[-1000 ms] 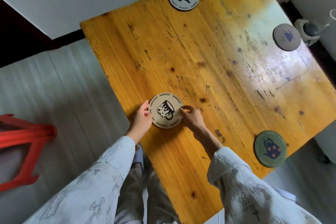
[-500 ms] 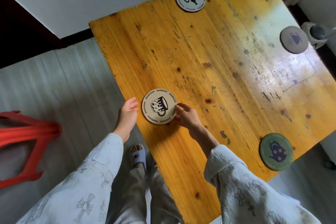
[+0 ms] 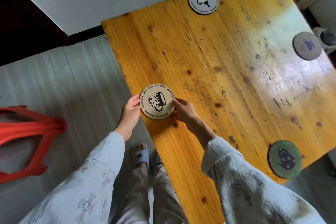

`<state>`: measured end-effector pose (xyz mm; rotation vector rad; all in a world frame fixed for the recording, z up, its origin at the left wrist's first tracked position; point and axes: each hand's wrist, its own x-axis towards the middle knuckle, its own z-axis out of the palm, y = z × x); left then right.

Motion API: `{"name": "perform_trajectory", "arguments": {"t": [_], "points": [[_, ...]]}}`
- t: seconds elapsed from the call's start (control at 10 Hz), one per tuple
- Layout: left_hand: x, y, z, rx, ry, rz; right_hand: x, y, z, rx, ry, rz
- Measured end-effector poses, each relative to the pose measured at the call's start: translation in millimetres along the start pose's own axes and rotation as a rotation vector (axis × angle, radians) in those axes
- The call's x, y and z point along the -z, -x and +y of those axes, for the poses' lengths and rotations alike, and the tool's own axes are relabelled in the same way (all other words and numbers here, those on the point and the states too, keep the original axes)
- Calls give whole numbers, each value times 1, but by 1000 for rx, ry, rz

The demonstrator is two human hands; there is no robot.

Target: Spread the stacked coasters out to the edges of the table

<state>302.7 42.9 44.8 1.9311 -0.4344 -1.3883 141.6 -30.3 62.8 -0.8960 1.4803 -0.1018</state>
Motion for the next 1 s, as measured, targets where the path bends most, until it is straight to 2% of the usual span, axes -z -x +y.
{"name": "perform_trajectory", "arguments": {"t": [0.5, 0.9, 1.0], "points": [[5, 6, 1, 29, 39, -11, -11, -2, -15, -16, -2, 8], [4, 3, 6, 49, -57, -9, -8, 1, -15, -38, -50, -38], [-3, 5, 13, 38, -192, 122, 1, -2, -15, -19, -28, 9]]}}
